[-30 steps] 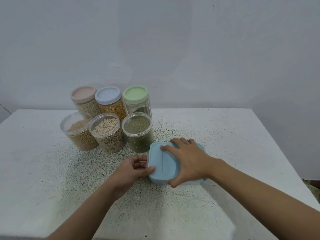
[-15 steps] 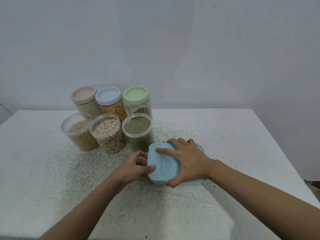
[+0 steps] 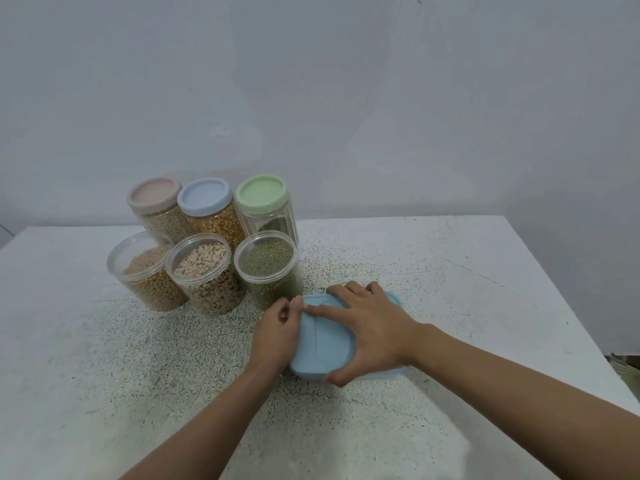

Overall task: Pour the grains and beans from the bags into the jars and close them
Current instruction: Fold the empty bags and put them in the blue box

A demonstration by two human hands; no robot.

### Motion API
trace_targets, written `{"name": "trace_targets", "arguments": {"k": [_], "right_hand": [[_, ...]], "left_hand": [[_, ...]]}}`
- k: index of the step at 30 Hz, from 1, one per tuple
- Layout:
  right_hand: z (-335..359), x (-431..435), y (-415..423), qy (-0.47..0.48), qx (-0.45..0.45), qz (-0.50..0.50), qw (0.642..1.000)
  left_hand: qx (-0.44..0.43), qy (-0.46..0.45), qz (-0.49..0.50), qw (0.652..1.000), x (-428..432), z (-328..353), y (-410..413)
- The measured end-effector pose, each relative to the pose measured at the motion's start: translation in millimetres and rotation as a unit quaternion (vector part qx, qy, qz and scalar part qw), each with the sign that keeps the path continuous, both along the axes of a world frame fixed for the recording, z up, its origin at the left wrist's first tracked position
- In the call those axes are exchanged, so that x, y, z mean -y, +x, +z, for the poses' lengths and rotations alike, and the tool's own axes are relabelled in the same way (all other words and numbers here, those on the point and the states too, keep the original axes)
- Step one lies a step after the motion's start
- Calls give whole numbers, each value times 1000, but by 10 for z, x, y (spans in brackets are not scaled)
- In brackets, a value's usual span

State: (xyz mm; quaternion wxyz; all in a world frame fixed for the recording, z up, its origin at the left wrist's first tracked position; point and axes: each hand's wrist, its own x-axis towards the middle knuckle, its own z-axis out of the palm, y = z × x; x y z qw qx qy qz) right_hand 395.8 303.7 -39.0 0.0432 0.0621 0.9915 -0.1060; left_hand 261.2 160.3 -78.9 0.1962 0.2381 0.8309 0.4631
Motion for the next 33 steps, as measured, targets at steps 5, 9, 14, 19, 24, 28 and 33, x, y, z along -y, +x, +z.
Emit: {"name": "trace_targets", "arguments": {"k": [5,9,14,19,24,28,33], "right_hand": [[21,4,15,-1,0,-11,1000],[47,7,165,23,-9,-69,997],[-31,-52,438,-83,-16,-224,971],[-152,-216,435,-305,-90,-270,909],[-217,-242,307,-381,-181,-298,856],[-157,-347,302,-448,-178,-270,833],[-157,-440,288,-378,-188,-330,844]], "left_hand": [[-102,-43,-16,994,40,10,-9],[-211,-148,-45,965,137,76,-32],[-393,-238,-84,884,263,357,-141],[-401,-108,-312,854,-5,547,-95],[-376,-116,-332,857,-622,361,-104],[-299,-119,-313,894,-825,332,-42],[-136,-104,-221,960,-829,255,-4]]}}
